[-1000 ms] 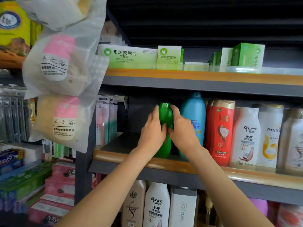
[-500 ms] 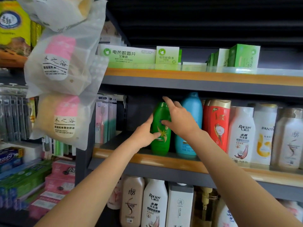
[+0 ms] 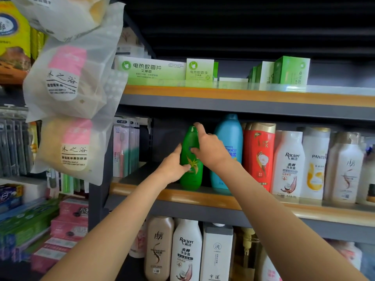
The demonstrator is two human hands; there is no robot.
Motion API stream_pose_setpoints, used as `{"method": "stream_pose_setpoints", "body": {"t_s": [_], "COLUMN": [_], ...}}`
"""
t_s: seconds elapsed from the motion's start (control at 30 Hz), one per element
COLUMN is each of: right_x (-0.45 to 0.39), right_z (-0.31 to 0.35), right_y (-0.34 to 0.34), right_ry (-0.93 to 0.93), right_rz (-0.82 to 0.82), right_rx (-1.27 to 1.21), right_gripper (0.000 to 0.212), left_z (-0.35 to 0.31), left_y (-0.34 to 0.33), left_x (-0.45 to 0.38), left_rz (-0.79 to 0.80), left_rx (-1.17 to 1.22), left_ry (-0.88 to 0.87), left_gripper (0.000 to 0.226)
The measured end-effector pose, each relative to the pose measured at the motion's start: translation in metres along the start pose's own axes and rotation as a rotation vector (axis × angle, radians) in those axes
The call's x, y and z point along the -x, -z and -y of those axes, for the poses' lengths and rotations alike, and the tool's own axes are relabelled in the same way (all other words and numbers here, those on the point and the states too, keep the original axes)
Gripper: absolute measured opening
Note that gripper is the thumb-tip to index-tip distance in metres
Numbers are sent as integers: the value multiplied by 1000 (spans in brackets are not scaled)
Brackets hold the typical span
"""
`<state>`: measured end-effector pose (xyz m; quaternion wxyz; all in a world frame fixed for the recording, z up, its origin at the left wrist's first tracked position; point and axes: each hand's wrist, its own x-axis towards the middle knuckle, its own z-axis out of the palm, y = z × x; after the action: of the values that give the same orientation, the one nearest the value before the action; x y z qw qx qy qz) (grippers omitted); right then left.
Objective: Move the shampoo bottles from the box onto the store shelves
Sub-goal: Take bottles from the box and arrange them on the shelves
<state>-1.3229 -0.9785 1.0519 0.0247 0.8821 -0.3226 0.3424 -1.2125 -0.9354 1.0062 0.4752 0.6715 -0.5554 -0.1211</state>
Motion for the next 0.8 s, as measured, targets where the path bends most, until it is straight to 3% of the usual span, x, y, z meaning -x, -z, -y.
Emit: {"method": "stream_pose_setpoints", "body": {"t_s": [0.1, 0.2, 0.3, 0.4, 0.6, 0.8], "right_x": [8, 26, 41, 57, 87, 83], "right_z": [-1, -7, -22, -37, -50, -54], "right_y": [0, -3, -5, 1, 0, -3], "right_ry": [6, 98, 85, 6, -110, -212], "right_rz": [-43, -288, -441, -355, -123, -44], "right_rx": [73, 256, 354, 341, 199, 21], "right_gripper": [70, 61, 48, 47, 49, 44], "left_z": [-6, -16, -24, -28, -28, -32], "left_y": [-4, -12, -21, -30, -50, -55], "left_x": [9, 26, 32, 33, 35, 40], "left_rz": [-149, -422, -458, -410, -460, -421], "left_rx": [-132, -291, -434, -428, -453, -426], "left_ry": [-41, -174, -316, -257, -195, -94], "left_gripper": [79, 69, 65, 65, 71, 78]}}
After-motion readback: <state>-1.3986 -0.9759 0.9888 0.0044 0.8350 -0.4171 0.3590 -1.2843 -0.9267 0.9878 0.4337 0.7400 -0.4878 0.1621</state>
